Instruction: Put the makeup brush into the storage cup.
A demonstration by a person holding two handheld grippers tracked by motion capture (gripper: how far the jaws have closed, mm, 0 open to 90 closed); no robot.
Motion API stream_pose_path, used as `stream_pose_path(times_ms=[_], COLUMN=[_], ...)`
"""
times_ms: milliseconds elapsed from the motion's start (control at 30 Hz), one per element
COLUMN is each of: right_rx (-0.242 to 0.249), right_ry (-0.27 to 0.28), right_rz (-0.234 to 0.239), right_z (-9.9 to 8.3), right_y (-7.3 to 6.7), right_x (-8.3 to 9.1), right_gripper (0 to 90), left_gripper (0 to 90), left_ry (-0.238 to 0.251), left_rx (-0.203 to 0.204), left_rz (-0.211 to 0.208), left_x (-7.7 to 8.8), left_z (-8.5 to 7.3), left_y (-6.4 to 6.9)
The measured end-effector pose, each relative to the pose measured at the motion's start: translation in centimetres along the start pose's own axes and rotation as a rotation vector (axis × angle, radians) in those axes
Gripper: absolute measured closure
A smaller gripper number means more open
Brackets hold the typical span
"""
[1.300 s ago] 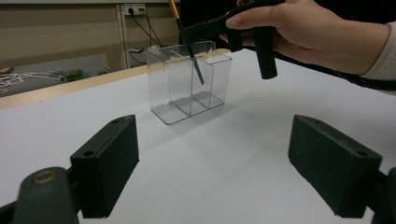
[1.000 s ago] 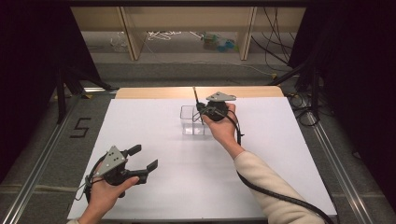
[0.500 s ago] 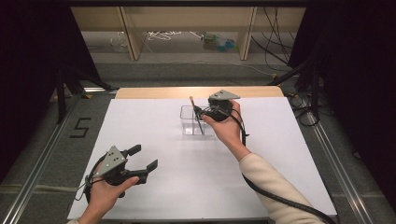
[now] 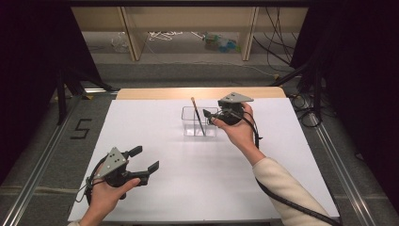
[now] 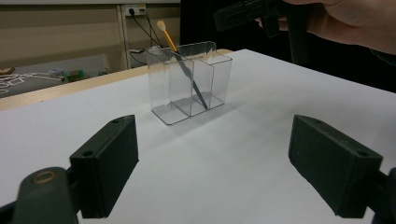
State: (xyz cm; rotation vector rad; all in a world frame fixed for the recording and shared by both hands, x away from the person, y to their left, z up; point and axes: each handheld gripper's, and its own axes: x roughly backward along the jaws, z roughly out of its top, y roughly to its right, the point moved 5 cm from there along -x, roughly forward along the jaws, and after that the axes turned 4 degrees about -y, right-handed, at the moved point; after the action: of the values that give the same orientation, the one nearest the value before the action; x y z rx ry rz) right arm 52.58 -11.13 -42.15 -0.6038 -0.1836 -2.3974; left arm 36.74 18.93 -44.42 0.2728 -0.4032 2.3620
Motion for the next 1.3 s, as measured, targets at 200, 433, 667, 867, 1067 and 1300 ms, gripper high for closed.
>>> stream_pose_path(times_ms=[200, 433, 667, 867, 1067, 1300], right_rx=[-0.017, 0.002, 0.026, 0.041, 0.052, 0.060], right_ry=[0.012, 0.037, 0.044, 0.055, 0.094, 0.079], right_rz=[0.020, 0.016, 0.028, 0.058, 0.080, 0.130], right_z=[-0.6, -1.0, -1.8, -2.6, -3.0, -4.4], right_y=[0.8, 1.3, 1.5, 1.4, 1.0, 0.0], right_x=[1.2, 2.9, 4.6, 6.2, 8.0, 9.8], right_gripper=[23.0, 20.4, 19.6, 20.3, 20.3, 20.5], left_gripper=[15.5, 15.4, 15.4, 15.3, 15.2, 15.1], left_ry=[0.001, 0.001, 0.003, 0.006, 0.010, 0.021], left_rx=[0.000, 0.001, 0.001, 0.003, 0.004, 0.002], left_rz=[-0.001, 0.000, 0.000, 0.000, 0.002, 0.005], left_x=[0.0, 0.0, 0.0, 0.0, 0.0, 0.2], left_z=[0.0, 0.0, 0.0, 0.0, 0.1, 0.2], left_y=[0.0, 0.0, 0.0, 0.0, 0.0, -0.2])
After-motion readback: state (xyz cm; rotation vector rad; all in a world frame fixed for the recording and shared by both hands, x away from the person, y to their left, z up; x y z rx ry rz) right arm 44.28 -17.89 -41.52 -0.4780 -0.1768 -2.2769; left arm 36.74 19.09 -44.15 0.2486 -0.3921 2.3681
